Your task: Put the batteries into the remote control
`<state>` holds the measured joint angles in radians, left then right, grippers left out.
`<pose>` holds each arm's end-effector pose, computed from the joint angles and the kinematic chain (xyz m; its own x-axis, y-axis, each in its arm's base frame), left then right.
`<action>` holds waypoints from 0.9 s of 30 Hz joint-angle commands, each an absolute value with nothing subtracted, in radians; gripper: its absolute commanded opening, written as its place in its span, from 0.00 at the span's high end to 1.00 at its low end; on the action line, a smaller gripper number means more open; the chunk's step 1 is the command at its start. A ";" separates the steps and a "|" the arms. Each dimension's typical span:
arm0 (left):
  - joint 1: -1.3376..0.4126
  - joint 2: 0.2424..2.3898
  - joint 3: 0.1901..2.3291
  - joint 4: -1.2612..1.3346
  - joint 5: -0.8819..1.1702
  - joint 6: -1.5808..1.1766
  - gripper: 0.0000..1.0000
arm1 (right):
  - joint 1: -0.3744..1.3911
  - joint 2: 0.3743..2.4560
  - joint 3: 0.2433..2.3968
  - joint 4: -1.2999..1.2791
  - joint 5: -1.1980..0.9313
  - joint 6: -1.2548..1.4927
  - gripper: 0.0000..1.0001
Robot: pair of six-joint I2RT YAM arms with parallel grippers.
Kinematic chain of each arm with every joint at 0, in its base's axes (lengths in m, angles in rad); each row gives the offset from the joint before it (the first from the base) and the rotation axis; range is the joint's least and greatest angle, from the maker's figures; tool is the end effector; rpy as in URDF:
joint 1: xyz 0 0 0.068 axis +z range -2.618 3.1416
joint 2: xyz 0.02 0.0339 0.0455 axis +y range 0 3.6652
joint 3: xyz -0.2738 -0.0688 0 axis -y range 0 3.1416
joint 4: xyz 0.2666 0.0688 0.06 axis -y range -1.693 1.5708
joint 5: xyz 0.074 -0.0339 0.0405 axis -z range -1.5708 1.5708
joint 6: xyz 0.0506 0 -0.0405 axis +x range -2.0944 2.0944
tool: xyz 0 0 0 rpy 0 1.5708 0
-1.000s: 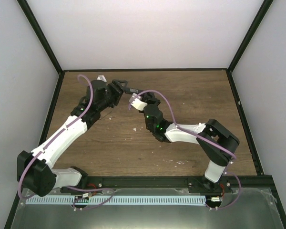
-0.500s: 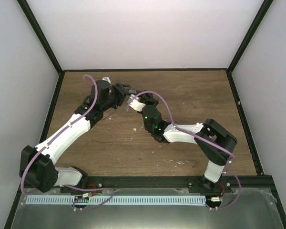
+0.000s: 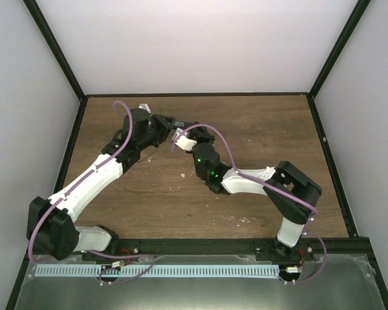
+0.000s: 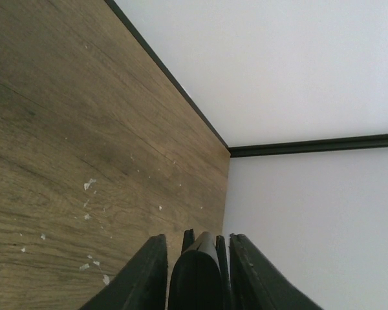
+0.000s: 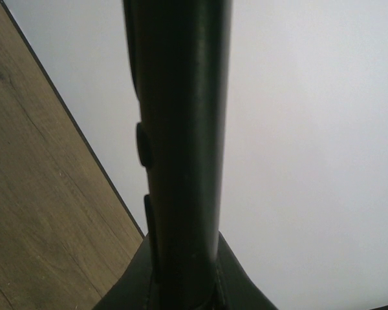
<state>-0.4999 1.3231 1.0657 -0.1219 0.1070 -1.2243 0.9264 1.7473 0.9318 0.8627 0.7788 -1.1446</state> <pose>0.2971 -0.1684 0.3231 -0.6405 -0.7157 -0.2783 -0.1142 0.4471 -0.8871 0.2713 0.3020 0.2353 0.1461 -0.8845 -0.4431 -0.0352 0.4430 -0.8958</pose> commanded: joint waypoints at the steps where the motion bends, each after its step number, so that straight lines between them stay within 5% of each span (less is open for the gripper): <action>1: -0.505 1.325 1.056 -0.120 0.085 -1.214 0.76 | 0.937 1.735 0.918 0.930 0.772 -1.156 0.99; 14: -0.505 1.322 1.035 -0.090 0.074 -1.163 1.00 | 0.935 1.712 0.900 0.908 0.752 -1.081 0.97; 16: -0.505 1.320 1.027 -0.067 0.084 -1.130 1.00 | 0.933 1.691 0.898 0.870 0.732 -1.034 0.84; 19: -0.505 1.315 1.015 -0.037 0.100 -1.061 1.00 | 0.922 1.641 0.893 0.773 0.672 -0.929 0.44; 23: -0.503 1.303 0.990 0.019 0.139 -0.984 1.00 | 0.892 1.538 0.907 0.532 0.522 -0.746 0.07; 27: -0.470 1.288 0.952 0.115 0.233 -0.915 1.00 | 0.848 1.447 0.903 0.334 0.341 -0.606 0.00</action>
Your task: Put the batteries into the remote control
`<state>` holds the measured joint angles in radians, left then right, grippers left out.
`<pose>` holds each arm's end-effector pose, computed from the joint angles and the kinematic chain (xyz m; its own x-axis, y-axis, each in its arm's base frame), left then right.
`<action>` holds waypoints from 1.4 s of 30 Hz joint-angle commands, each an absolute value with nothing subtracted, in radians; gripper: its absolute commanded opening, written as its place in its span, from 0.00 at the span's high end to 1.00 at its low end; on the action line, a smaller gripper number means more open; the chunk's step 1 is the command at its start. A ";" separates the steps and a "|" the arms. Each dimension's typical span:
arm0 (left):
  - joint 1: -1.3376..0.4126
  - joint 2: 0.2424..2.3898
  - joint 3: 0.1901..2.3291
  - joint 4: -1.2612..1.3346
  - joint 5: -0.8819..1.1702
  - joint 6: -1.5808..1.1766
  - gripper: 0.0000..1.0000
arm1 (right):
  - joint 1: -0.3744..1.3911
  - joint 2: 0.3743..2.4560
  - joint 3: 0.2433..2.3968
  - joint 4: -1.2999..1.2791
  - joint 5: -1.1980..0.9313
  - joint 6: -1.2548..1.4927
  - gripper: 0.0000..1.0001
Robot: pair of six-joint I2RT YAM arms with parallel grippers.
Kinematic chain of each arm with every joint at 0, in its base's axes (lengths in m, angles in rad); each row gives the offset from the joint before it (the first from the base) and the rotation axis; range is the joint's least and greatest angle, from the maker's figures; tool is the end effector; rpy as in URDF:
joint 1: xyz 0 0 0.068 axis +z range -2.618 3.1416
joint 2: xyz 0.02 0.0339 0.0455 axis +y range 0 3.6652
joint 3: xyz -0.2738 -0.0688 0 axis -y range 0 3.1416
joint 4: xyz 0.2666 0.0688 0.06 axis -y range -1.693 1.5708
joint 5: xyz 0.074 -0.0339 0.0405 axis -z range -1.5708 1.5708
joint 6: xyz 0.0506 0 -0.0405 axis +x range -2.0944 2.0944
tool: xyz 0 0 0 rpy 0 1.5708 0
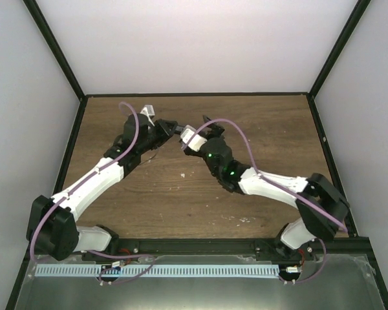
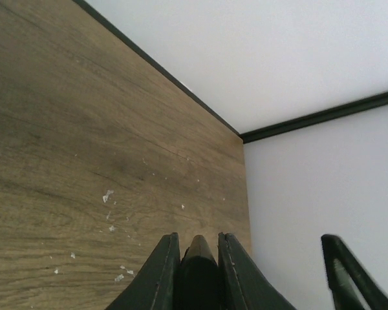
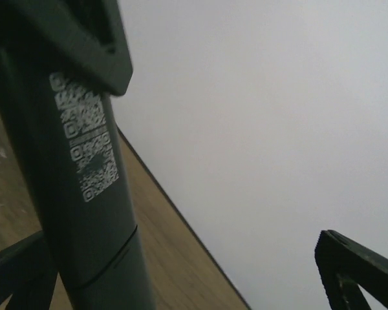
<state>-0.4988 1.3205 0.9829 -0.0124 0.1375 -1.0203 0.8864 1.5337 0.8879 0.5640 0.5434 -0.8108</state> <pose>0.2954 -0.1688 0.3045 -0.6577 -0.6031 -0.4513 0.0504 0.5626 -0.8252 0.2578 0.2746 0.2650 0.2090 -0.7253 -0.6560 -0.2699 0.6020 -0.7515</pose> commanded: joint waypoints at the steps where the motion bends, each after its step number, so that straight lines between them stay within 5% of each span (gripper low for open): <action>1: -0.457 1.284 0.947 0.129 0.266 -0.892 1.00 | 0.833 1.425 0.901 0.294 0.311 -0.572 0.00; 13: -0.314 1.364 0.969 0.155 0.870 -0.571 1.00 | 0.730 1.179 0.802 0.056 -0.086 -0.410 0.01; 24: -0.311 1.409 1.072 -0.068 1.086 -0.344 1.00 | 0.730 1.056 0.672 0.100 -0.183 -0.597 0.05; 42: -0.311 1.403 1.060 -0.084 1.110 -0.319 1.00 | 0.729 1.134 0.723 0.097 -0.209 -0.579 0.52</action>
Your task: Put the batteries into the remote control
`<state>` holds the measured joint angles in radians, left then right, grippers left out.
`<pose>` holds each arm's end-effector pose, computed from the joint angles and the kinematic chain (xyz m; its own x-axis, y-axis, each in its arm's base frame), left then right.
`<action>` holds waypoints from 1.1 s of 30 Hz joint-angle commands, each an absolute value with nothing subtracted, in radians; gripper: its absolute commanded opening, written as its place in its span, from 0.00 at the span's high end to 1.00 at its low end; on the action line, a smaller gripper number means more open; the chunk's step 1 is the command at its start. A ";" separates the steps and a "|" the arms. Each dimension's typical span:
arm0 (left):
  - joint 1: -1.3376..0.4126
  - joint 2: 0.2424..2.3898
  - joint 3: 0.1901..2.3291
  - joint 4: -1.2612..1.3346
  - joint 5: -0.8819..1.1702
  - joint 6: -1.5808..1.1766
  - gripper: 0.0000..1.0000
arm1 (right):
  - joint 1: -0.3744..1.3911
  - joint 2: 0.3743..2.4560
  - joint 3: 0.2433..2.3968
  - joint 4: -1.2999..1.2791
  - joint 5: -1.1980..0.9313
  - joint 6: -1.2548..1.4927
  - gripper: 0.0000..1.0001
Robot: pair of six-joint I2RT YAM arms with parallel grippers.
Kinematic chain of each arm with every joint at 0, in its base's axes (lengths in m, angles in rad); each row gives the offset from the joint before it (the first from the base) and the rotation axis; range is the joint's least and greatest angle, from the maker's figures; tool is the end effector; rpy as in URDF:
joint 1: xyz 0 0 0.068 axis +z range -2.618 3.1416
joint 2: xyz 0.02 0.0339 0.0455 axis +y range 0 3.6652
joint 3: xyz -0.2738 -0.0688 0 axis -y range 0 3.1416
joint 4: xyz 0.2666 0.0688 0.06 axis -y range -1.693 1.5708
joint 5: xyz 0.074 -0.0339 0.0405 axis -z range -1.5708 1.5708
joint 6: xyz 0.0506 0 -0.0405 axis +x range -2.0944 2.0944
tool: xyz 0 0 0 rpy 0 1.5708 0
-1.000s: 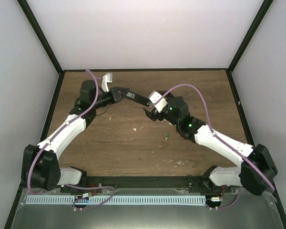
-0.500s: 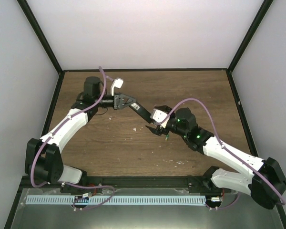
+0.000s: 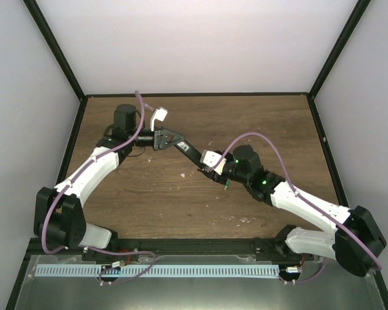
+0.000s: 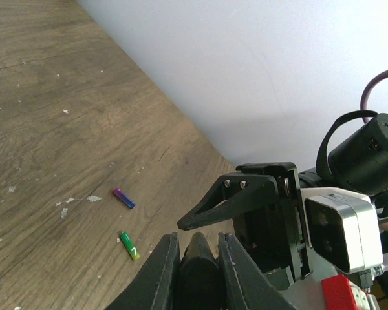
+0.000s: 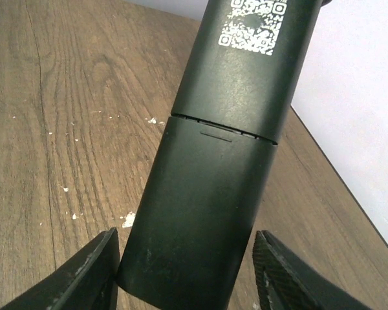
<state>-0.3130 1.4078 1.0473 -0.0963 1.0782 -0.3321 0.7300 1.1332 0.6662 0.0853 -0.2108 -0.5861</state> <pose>0.3041 -0.1453 0.3026 -0.6895 0.0611 -0.7217 0.7121 0.2394 -0.6600 0.2043 0.1970 0.2491 0.2095 -0.5384 -0.8163 -0.8174 0.3618 -0.4484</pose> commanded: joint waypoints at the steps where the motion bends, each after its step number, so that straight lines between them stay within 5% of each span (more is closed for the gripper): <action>1: -0.311 1.403 1.060 -0.081 1.112 -0.322 1.00 | 0.729 1.134 0.723 0.099 -0.208 -0.578 0.52; 13: -0.311 1.397 1.061 -0.064 1.088 -0.338 1.00 | 0.729 1.150 0.728 0.102 -0.170 -0.581 0.71; 33: -0.265 1.366 1.069 0.045 0.904 -0.472 1.00 | 0.729 1.183 0.638 0.088 -0.105 -0.514 0.71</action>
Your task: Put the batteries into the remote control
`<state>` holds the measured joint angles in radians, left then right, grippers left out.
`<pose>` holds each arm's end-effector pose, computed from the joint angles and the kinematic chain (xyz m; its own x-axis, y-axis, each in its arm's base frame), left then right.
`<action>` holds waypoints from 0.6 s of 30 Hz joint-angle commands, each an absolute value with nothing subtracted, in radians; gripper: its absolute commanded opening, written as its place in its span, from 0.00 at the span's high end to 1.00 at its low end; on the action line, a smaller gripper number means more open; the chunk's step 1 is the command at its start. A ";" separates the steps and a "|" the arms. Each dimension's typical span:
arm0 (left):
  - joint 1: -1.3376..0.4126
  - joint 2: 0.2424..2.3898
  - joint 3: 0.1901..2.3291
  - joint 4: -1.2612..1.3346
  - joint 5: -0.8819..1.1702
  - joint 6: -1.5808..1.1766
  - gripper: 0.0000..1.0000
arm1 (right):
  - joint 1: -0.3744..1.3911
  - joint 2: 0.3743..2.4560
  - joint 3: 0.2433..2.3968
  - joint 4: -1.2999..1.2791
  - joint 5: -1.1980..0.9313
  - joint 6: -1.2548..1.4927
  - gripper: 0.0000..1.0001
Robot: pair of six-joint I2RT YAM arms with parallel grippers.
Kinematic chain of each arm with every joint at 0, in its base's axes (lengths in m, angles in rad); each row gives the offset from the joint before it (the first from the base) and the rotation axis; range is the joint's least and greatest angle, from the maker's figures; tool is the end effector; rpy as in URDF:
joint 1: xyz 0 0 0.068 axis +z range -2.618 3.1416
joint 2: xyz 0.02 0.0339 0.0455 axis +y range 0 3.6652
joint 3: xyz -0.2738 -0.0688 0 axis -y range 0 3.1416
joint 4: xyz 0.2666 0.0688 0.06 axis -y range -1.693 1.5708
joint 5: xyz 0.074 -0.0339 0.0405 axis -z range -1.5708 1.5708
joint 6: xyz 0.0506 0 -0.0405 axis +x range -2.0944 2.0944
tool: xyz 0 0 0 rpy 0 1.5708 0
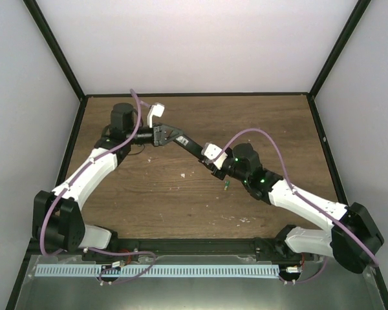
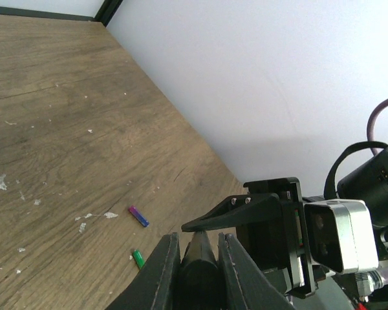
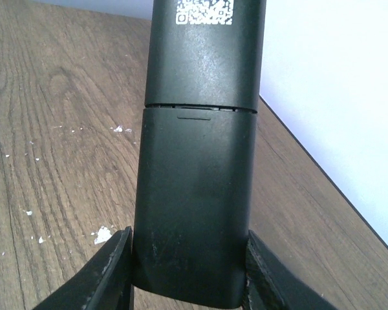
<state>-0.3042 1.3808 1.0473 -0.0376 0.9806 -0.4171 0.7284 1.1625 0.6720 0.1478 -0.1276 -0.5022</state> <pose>0.3071 -0.1405 0.3147 -0.6831 -0.0218 -0.7300 0.6876 0.3174 -0.6530 0.2134 0.1990 0.2504 0.1411 -0.5140 -0.8461 -0.7778 0.4712 -0.4159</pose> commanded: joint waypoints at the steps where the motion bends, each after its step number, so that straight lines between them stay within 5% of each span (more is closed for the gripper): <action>1: -0.261 1.368 1.070 0.048 0.909 -0.479 1.00 | 0.729 1.186 0.636 0.087 -0.101 -0.515 0.71; 18: -0.199 1.368 1.084 0.084 1.003 -0.534 1.00 | 0.704 1.255 0.636 0.059 -0.106 -0.527 0.68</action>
<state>-0.2558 1.3857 1.0473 -0.0357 1.0100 -0.4679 0.7227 1.2209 0.6708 0.2337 -0.1341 -0.4889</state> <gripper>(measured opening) 0.150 0.324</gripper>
